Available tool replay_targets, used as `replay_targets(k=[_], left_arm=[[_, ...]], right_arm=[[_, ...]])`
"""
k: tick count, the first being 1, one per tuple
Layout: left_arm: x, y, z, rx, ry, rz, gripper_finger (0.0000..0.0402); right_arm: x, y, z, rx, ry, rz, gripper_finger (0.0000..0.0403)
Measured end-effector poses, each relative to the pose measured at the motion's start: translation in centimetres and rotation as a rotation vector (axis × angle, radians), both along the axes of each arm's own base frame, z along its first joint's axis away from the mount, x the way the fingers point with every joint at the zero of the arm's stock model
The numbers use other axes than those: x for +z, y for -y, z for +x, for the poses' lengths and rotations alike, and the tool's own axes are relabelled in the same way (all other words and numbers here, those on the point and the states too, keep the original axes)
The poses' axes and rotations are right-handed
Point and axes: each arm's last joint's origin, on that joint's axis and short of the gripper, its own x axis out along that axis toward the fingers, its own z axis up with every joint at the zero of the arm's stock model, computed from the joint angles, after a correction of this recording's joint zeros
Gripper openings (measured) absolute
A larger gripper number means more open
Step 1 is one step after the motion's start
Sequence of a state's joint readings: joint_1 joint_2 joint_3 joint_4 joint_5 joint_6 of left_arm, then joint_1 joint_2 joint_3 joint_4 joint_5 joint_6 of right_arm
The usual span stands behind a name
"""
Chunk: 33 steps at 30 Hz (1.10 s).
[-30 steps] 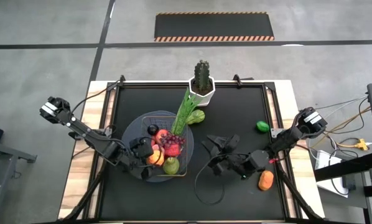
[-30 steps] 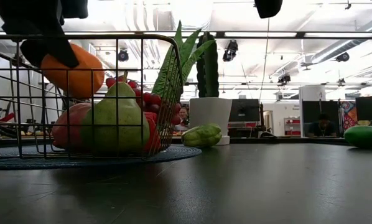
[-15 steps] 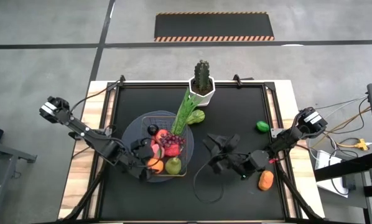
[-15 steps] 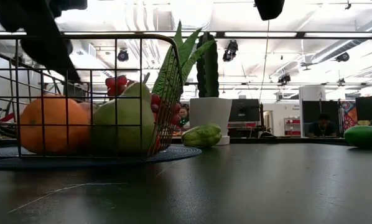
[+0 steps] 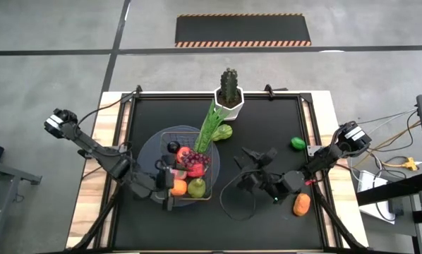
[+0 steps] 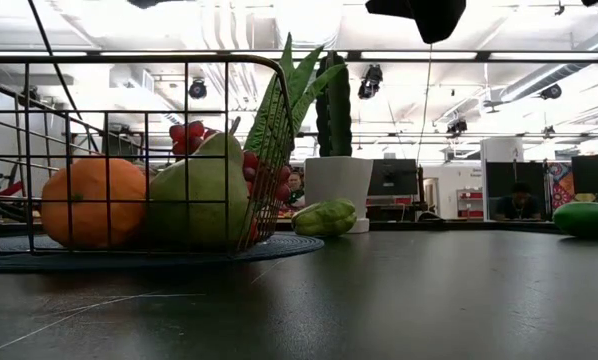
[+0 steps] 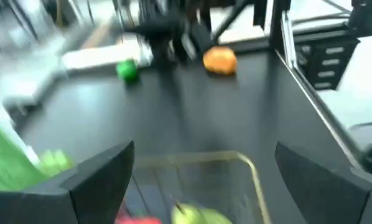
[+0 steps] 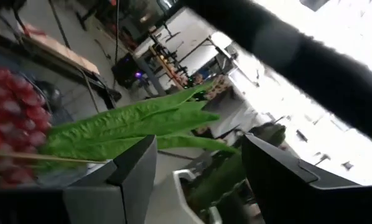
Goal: Build produce basket
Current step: Put the green chayote into the wire basket
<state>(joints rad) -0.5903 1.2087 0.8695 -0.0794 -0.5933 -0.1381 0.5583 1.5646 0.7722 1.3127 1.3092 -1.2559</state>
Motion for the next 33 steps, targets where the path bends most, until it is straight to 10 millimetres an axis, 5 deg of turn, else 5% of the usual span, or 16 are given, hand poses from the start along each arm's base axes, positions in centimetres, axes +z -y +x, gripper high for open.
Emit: replay_targets(k=[11,21,33], left_arm=[[0.2,-0.4,0.1,0.046,0.279,0.329,0.037],[0.4,-1.1,-0.3,0.181,0.295,0.414,0.037],[2.1,-2.1,-1.6,0.245,0.32,0.469,0.037]], right_arm=[[-3.2,0.1,-0.4,0.318,0.231,0.34,0.0212],[0.8,1.1,0.0,0.443,0.133,0.48,0.018],[3.0,10.9,0.0,0.301,-0.33,0.791,0.0165]])
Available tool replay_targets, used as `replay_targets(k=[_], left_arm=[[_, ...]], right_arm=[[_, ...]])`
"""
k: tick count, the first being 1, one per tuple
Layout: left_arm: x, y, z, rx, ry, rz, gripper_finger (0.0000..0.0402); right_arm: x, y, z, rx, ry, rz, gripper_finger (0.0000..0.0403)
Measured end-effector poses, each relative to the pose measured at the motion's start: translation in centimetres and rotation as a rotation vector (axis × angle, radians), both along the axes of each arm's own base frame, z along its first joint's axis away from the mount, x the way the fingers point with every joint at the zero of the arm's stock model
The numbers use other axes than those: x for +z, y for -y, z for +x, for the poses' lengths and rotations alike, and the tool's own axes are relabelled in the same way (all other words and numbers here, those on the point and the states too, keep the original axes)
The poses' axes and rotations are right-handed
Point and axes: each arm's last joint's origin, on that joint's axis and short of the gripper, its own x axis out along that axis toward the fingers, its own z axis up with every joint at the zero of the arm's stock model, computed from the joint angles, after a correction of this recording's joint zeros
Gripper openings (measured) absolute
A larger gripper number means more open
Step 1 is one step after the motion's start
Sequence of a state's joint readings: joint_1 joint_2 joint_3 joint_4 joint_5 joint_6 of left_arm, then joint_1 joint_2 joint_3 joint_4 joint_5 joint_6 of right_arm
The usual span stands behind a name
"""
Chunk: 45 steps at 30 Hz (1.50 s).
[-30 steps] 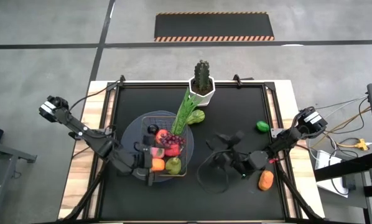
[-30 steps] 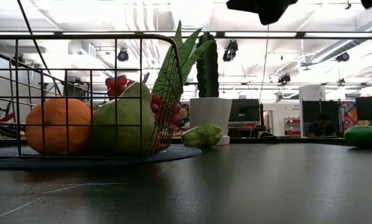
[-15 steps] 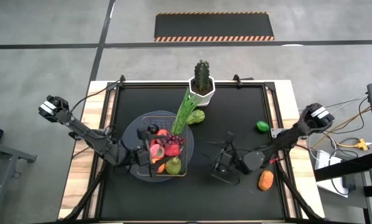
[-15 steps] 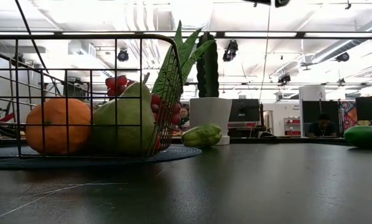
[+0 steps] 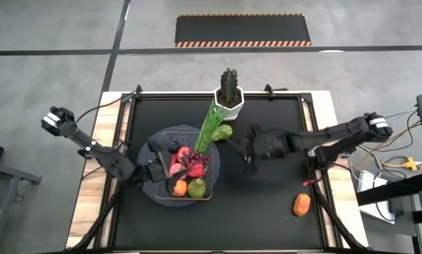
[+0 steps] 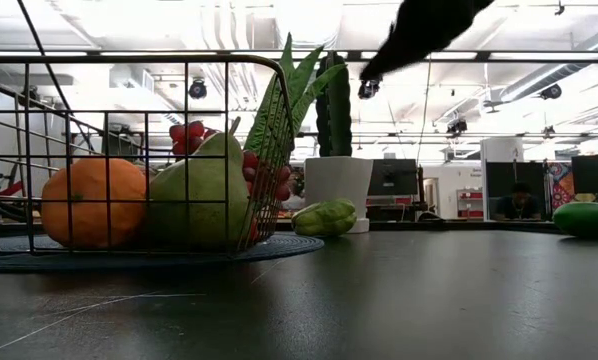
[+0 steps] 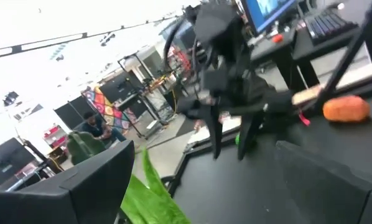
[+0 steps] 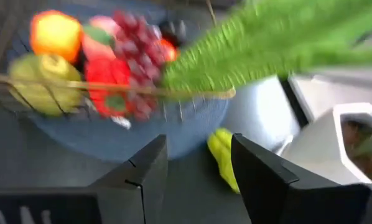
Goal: Build produce basket
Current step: Put the green chayote into the wire basket
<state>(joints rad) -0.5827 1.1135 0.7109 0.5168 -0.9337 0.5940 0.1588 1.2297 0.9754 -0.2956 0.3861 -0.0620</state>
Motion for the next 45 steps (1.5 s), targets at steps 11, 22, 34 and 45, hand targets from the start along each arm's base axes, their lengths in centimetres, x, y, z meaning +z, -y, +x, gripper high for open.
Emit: replay_targets(k=[11,22,34,45], left_arm=[[-0.9,-1.0,-1.5,0.0,0.009,-0.014,0.037],[-0.4,-1.3,-2.0,0.003,0.017,-0.001,0.037],[-0.5,-1.3,-2.0,0.006,0.01,0.012,0.037],[-0.5,-1.3,-2.0,0.007,0.007,0.019,0.037]], right_arm=[[-1.8,7.8,0.5,-0.095,-0.134,0.004,0.0288],[-6.7,11.6,3.3,0.118,-0.234,-0.044,0.0357],[-11.3,14.0,5.2,0.102,-0.3,-0.109,0.0338],[-11.9,14.4,5.4,0.117,-0.293,-0.114,0.0317]])
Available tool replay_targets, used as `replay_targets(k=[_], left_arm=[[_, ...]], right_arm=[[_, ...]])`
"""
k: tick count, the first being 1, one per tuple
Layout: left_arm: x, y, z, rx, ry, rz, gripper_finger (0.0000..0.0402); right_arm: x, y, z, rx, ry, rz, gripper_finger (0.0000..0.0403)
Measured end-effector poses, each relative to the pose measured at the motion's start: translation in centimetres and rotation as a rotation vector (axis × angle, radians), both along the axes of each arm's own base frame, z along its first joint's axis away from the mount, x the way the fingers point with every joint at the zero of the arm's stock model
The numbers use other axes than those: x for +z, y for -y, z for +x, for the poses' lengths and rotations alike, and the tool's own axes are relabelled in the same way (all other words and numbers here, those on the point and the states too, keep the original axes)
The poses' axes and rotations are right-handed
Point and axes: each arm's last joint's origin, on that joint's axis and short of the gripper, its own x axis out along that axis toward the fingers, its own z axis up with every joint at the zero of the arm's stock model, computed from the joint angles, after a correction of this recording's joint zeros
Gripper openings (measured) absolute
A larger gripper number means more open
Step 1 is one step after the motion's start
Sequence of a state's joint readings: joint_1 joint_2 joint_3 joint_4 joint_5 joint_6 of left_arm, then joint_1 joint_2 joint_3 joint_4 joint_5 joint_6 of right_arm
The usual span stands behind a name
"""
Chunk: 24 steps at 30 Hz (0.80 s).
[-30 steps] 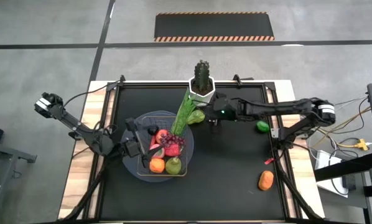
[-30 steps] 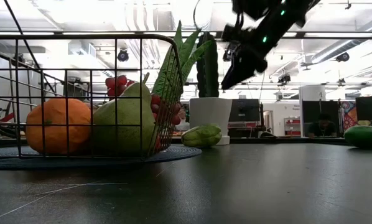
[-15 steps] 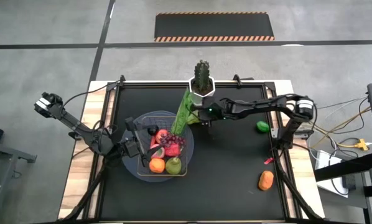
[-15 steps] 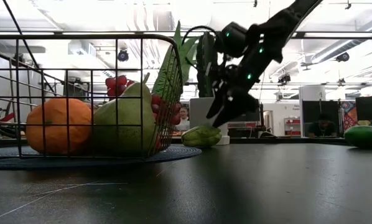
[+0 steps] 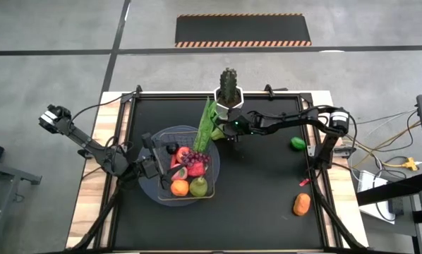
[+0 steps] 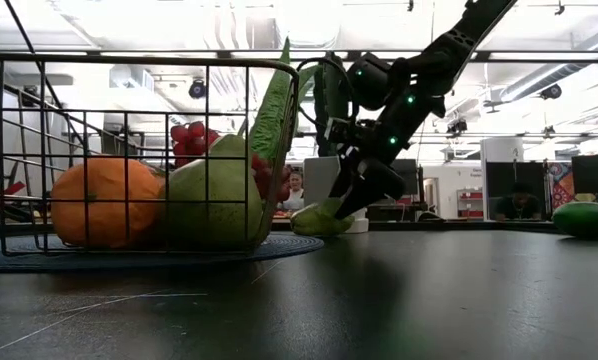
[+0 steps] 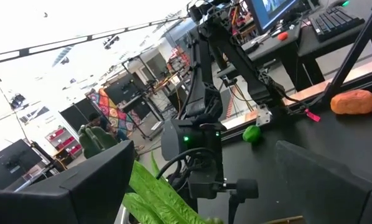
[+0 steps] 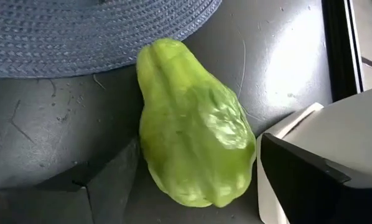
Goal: Build produce basket
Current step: Put the green chayote into the wire basket
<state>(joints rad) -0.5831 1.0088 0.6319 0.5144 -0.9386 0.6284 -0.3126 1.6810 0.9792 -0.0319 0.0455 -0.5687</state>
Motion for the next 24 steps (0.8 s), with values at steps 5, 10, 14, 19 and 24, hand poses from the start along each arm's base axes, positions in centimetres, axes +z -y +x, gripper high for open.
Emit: replay_targets(k=[5,10,14,19,24], left_arm=[[0.0,0.0,0.0,0.0,0.0,0.0,0.037],[0.0,0.0,0.0,0.0,-0.001,0.001,0.037],[0.0,0.0,0.0,0.0,-0.003,0.007,0.037],[0.0,0.0,0.0,0.0,-0.003,0.007,0.037],[0.0,0.0,0.0,0.0,-0.003,0.008,0.037]], right_arm=[[-0.1,0.0,-0.1,0.002,-0.01,0.006,0.0271],[-0.1,-0.3,-0.4,0.022,-0.044,0.048,0.0226],[0.7,-0.8,-1.1,0.017,-0.066,0.08,0.022],[2.4,-1.2,-2.1,0.001,-0.073,0.097,0.0223],[4.1,-2.1,-3.7,-0.051,-0.107,0.163,0.022]])
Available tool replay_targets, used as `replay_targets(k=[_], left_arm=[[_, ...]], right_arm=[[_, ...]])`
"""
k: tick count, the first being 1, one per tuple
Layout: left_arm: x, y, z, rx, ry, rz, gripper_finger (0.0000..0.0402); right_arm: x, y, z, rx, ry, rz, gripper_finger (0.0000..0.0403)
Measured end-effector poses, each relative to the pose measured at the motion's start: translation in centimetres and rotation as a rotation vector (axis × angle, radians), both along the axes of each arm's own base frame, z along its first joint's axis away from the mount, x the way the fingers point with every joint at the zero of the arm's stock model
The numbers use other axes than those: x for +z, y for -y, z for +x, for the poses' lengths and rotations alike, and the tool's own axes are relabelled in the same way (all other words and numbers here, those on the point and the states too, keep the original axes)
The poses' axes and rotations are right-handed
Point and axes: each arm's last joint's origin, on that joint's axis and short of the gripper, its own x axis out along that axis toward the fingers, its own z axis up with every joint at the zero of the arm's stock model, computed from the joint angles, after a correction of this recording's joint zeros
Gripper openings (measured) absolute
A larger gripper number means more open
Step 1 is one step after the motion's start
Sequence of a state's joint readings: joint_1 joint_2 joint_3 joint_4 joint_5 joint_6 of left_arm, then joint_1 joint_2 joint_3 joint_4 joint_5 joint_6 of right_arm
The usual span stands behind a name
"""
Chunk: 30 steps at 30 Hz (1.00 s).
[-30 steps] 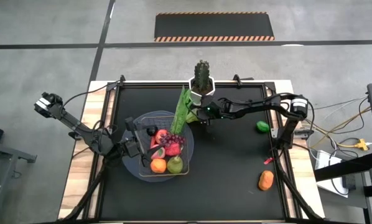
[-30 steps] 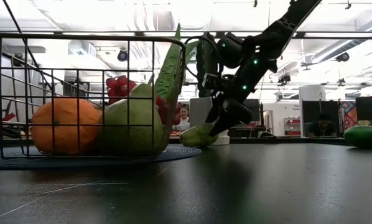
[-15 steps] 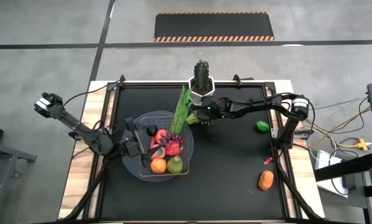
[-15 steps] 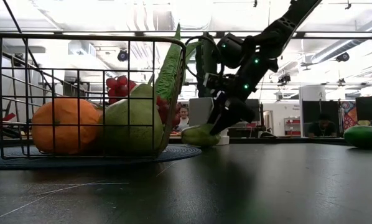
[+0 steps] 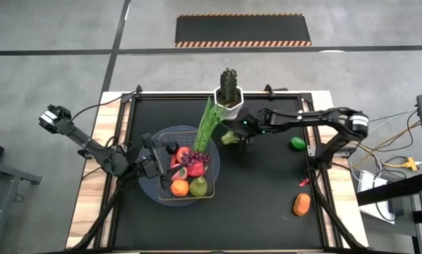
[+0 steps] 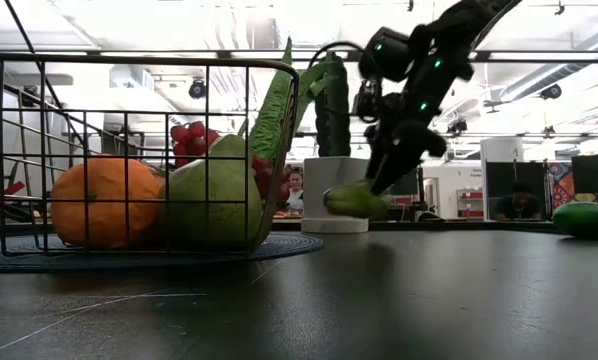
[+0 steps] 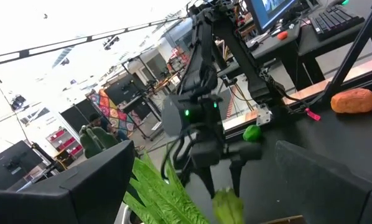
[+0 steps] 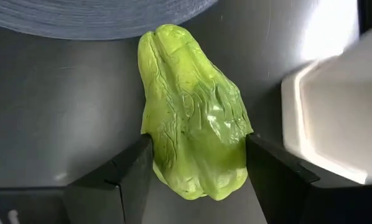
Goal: Build produce basket
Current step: Put the green chayote into the wire basket
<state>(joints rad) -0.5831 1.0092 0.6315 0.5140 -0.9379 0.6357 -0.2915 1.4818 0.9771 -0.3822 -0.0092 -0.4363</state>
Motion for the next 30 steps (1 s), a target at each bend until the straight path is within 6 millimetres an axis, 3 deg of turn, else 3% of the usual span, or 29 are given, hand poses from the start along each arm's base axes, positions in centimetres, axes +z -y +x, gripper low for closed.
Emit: replay_targets(k=[4,9,16,24,30], left_arm=[[0.0,0.0,0.0,0.0,0.0,0.0,0.037],[0.0,0.1,0.1,-0.039,0.002,0.004,0.037],[0.0,0.8,1.0,-0.198,0.05,0.013,0.037],[-0.3,0.2,3.4,-0.277,0.142,0.028,0.037],[-0.8,-0.7,6.0,-0.331,0.249,-0.001,0.037]], right_arm=[[1.7,-1.5,-1.6,-0.036,0.001,0.103,0.022],[3.4,-4.0,-3.7,-0.051,0.125,0.264,0.022],[4.3,-8.0,-5.2,0.033,0.567,0.362,0.0219],[3.7,-10.5,-6.6,0.182,1.229,0.381,0.0219],[2.9,-11.0,-6.2,0.21,1.404,0.407,0.0219]])
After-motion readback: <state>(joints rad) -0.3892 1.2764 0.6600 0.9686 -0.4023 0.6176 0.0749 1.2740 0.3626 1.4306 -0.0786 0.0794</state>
